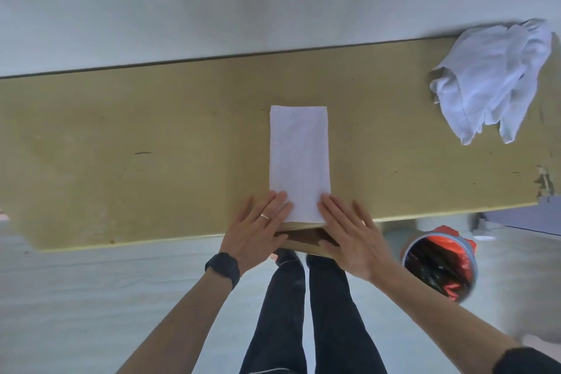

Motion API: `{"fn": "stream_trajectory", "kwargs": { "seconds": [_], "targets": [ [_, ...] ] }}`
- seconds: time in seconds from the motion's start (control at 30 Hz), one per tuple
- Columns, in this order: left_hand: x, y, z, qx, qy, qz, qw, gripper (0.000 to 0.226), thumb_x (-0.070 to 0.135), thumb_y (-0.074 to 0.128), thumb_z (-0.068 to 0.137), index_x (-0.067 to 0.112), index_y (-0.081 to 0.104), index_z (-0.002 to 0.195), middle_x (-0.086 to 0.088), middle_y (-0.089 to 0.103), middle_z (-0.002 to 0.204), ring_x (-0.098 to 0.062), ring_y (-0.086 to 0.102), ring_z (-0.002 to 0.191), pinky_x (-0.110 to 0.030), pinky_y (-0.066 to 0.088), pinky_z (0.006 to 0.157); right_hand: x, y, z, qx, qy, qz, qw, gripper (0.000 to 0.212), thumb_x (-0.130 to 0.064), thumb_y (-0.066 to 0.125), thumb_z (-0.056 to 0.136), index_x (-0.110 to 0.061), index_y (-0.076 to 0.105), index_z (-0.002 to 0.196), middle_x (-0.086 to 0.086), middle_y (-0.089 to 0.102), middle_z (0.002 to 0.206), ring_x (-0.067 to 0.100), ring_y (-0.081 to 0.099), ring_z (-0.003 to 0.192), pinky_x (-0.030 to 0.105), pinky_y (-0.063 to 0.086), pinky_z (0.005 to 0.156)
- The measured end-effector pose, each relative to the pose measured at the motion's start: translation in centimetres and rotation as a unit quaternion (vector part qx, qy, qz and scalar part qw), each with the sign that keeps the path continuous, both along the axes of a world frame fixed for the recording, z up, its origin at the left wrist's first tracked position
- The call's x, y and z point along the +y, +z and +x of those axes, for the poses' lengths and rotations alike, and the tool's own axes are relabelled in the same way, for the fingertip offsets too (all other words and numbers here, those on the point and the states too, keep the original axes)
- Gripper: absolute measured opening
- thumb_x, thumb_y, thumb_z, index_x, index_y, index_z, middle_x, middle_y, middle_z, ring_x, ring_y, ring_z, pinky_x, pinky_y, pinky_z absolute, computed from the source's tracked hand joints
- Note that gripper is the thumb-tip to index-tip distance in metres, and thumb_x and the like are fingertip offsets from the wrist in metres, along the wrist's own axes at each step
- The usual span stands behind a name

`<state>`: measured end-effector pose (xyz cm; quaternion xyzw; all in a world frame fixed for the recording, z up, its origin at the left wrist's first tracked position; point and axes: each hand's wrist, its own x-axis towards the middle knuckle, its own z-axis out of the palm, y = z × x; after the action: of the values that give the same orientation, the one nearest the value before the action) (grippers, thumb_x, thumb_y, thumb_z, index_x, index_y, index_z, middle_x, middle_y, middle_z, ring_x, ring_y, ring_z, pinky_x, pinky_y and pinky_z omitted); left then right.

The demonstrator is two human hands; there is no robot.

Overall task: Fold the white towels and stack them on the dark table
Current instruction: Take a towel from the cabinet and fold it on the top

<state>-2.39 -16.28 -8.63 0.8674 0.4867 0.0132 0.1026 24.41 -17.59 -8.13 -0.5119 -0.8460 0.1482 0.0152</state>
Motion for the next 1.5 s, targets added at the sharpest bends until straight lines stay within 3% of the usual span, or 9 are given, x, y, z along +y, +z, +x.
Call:
{"fn": "stream_trajectory", "kwargs": {
  "seconds": [0.13,0.3,0.5,0.67,0.8,0.9,1.07,1.3,1.5],
  "targets": [
    [-0.9,-0.7,-0.1,-0.018,-0.012,0.044,0.999,0.046,0.015,0.080,0.077,0.022,0.060,0.118,-0.003,0.054,0.141,-0.024,0.047,0.133,-0.045,0.036,0.108,-0.2,-1.1,0.9,0.049,-0.014,0.073,0.996,0.048,-0.017,0.070,0.089,-0.017,0.060,0.136,-0.001,0.051,0.147,0.018,0.050,0.134,0.041,0.039,0.110],
    [-1.0,-0.2,-0.1,-0.059,-0.022,0.065,0.996,0.045,-0.010,0.066,0.068,0.018,0.065,0.103,-0.003,0.061,0.132,-0.024,0.051,0.127,-0.041,0.038,0.104,0.6,-1.4,0.8,0.097,-0.014,0.117,0.988,0.035,-0.008,0.072,0.084,-0.021,0.070,0.117,-0.002,0.066,0.124,0.022,0.060,0.118,0.036,0.040,0.099],
    [-0.4,0.0,-0.6,-0.089,-0.043,0.050,0.994,0.004,0.016,0.069,0.092,0.014,0.069,0.095,-0.002,0.065,0.127,-0.023,0.060,0.121,-0.035,0.045,0.102,0.8,-0.9,1.3,0.148,0.000,0.102,0.984,0.025,-0.011,0.071,0.086,-0.020,0.075,0.109,-0.001,0.068,0.118,0.023,0.062,0.116,0.032,0.038,0.098],
    [0.9,2.8,0.9,-0.130,0.084,-0.039,0.987,0.023,0.033,0.053,0.094,0.017,0.071,0.093,0.004,0.071,0.108,-0.020,0.066,0.100,-0.027,0.049,0.086,1.7,0.3,0.7,0.209,-0.093,0.014,0.973,0.023,-0.012,0.082,0.079,-0.023,0.077,0.099,-0.010,0.071,0.109,0.017,0.063,0.109,0.030,0.047,0.090],
    [3.7,6.5,1.6,-0.202,0.265,-0.226,0.915,0.027,0.043,0.051,0.097,0.026,0.068,0.108,0.011,0.069,0.101,-0.011,0.060,0.098,-0.024,0.044,0.086,3.8,4.5,0.0,0.269,-0.263,-0.169,0.911,0.015,-0.022,0.070,0.091,-0.027,0.077,0.103,-0.025,0.066,0.098,0.005,0.060,0.101,0.020,0.044,0.090],
    [6.3,8.2,1.8,-0.286,0.337,-0.233,0.866,0.017,0.033,0.067,0.092,0.025,0.069,0.106,0.014,0.071,0.091,-0.002,0.064,0.087,-0.021,0.050,0.080,6.1,5.9,-0.2,0.293,-0.331,-0.233,0.866,0.019,-0.041,0.064,0.093,-0.031,0.074,0.105,-0.023,0.070,0.099,-0.003,0.063,0.093,0.005,0.039,0.080],
    [11.1,8.1,2.3,-0.326,0.391,-0.231,0.829,0.019,0.035,0.067,0.093,0.025,0.075,0.107,0.019,0.073,0.093,0.006,0.065,0.087,-0.012,0.050,0.082,11.5,5.9,-1.4,0.300,-0.364,-0.247,0.847,0.020,-0.045,0.058,0.096,-0.031,0.070,0.104,-0.018,0.070,0.093,-0.007,0.061,0.091,0.003,0.039,0.068],
    [16.1,5.7,2.6,-0.304,0.422,-0.211,0.827,0.023,0.032,0.065,0.094,0.026,0.073,0.115,0.010,0.074,0.096,-0.006,0.067,0.093,-0.020,0.050,0.088,16.8,4.7,-3.4,0.304,-0.436,-0.236,0.814,0.010,-0.036,0.056,0.098,-0.031,0.064,0.099,-0.017,0.065,0.088,0.000,0.059,0.080,0.012,0.039,0.059],
    [17.6,4.1,2.5,-0.245,0.405,-0.219,0.853,0.027,0.038,0.057,0.098,0.030,0.069,0.121,0.009,0.073,0.104,-0.009,0.066,0.097,-0.024,0.051,0.087,18.3,3.5,-4.1,0.262,-0.452,-0.227,0.822,0.009,-0.036,0.053,0.098,-0.030,0.060,0.097,-0.021,0.061,0.085,-0.005,0.055,0.078,0.017,0.040,0.062]
  ]
}}
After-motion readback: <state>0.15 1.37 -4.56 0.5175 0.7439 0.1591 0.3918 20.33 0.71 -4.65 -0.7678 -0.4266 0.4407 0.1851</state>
